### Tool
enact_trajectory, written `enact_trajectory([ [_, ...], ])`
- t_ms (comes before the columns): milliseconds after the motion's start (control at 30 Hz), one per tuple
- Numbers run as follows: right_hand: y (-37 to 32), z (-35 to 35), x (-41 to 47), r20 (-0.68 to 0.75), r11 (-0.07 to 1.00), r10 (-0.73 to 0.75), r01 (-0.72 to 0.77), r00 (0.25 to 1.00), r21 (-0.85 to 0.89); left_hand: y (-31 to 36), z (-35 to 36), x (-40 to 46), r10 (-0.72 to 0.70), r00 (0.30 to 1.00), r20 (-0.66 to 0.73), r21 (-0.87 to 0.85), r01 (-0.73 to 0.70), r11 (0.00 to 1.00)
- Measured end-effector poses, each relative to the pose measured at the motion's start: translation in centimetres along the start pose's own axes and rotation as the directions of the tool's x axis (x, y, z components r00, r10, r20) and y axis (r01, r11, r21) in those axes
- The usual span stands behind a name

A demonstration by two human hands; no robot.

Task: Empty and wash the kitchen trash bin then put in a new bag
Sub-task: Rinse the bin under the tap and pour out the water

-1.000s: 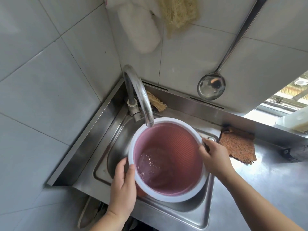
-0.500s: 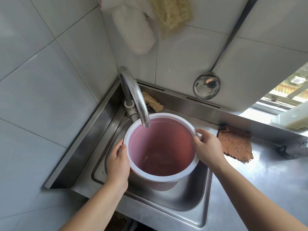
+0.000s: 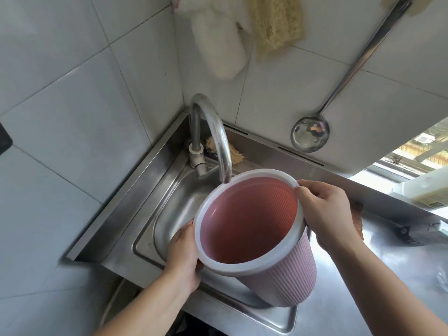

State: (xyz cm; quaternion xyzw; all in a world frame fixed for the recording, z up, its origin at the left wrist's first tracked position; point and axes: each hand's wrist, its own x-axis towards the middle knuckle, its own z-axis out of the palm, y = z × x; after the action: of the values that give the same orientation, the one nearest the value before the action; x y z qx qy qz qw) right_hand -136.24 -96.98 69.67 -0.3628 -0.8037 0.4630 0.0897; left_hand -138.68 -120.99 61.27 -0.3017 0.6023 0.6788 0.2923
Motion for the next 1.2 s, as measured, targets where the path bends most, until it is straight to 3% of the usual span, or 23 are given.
enact_trajectory([
  [167,-0.8,1.5,-0.2,0.061,0.993,-0.017,0.024,0.998,-0.116,-2.5,-0.4,1.0,-0.169,0.986,-0.002,-0.041,0.168,0.985],
  [400,-2.1,2.4,0.9,0.133,0.936,-0.007,0.053,0.991,-0.348,-4.3,-0.1,2.2,-0.273,0.961,0.042,-0.109,0.276,0.955],
  [667,-4.3,4.1,2.2,0.162,0.934,0.053,0.009,0.985,-0.358,-4.8,0.1,3.4,-0.439,0.893,0.094,-0.208,0.449,0.869],
  [900,-5.7,6.1,2.8,0.228,0.919,0.085,0.011,0.970,-0.393,-6.2,0.1,4.1,-0.486,0.859,0.162,-0.284,0.512,0.811],
  [1200,-5.6,7.8,3.4,0.253,0.867,0.099,0.042,0.962,-0.497,-8.6,0.8,4.2,-0.551,0.796,0.251,-0.260,0.604,0.753],
])
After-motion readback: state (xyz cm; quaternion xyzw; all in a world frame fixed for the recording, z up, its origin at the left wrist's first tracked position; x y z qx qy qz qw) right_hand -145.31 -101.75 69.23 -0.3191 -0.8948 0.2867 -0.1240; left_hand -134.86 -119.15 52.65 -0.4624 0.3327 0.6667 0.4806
